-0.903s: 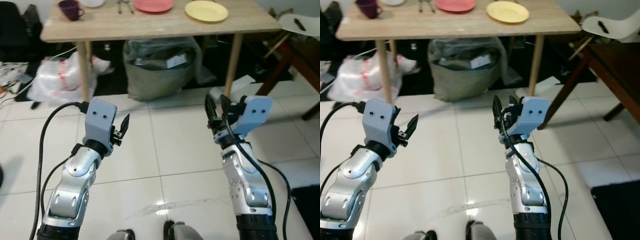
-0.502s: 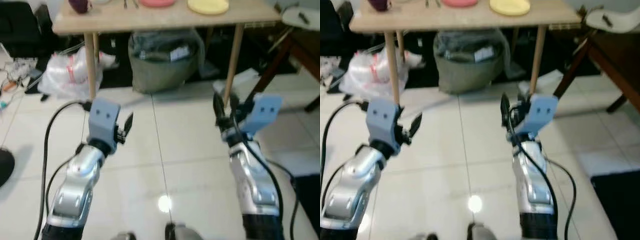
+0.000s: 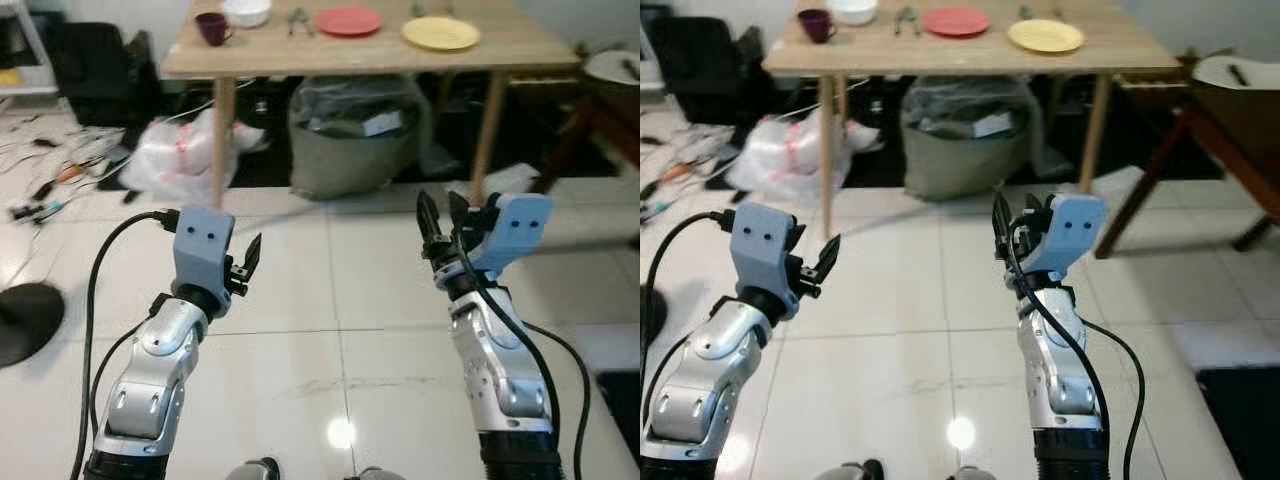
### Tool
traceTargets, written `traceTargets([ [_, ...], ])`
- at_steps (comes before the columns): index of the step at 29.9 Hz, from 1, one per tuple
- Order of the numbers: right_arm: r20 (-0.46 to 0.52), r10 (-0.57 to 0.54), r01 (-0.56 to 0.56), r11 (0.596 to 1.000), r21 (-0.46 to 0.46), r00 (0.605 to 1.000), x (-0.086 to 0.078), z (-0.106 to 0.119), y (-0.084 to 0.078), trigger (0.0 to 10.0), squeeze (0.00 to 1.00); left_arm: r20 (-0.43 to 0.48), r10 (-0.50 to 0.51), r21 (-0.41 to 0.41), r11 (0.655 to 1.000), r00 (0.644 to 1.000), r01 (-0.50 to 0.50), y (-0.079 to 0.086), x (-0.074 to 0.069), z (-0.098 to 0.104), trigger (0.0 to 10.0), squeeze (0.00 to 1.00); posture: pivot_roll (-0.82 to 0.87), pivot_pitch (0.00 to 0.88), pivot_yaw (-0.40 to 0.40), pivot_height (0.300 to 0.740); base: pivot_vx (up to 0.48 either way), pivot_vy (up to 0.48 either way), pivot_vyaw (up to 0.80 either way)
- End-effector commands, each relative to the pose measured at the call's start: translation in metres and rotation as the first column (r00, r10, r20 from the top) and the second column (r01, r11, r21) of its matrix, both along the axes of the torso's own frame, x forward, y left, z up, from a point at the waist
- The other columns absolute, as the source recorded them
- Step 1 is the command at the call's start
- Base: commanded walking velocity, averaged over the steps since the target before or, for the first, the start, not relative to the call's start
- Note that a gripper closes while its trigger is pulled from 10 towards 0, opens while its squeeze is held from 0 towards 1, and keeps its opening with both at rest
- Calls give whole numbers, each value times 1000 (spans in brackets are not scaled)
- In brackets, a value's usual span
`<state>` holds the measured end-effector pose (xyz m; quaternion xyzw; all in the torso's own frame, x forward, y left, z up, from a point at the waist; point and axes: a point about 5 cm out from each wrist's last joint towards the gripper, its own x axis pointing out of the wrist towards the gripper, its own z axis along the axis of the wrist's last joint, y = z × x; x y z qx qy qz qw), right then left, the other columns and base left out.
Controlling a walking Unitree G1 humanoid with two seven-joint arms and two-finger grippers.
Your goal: Setting the table
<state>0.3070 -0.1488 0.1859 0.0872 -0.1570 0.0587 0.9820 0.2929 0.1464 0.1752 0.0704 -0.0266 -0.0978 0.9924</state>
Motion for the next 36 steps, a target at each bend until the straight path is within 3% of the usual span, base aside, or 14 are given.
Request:
traceTargets([
  [1,-6,-5,5,1000,-3,1000,-1,-2,-1,10000,0,-33,23,20,1000,999,-22,3,-1,-8,10000,0,-67,57,64,740,322,0,0],
  [6,-22,-1,1,1000,-8,1000,-1,-6,-1,10000,0,-31,30,31,999,999,-29,3,0,-9,10000,0,-67,58,64,740,315,0,0],
  [22,-55,-3,4,1000,7,998,-2,-14,-5,10000,0,-35,12,38,999,999,-11,1,0,-11,10000,0,-72,56,64,740,280,0,-758],
  [36,-59,-17,18,999,26,998,-2,-15,-7,10000,0,-32,-112,54,992,993,114,-11,-4,-11,10000,0,-79,53,72,740,165,0,-780],
])
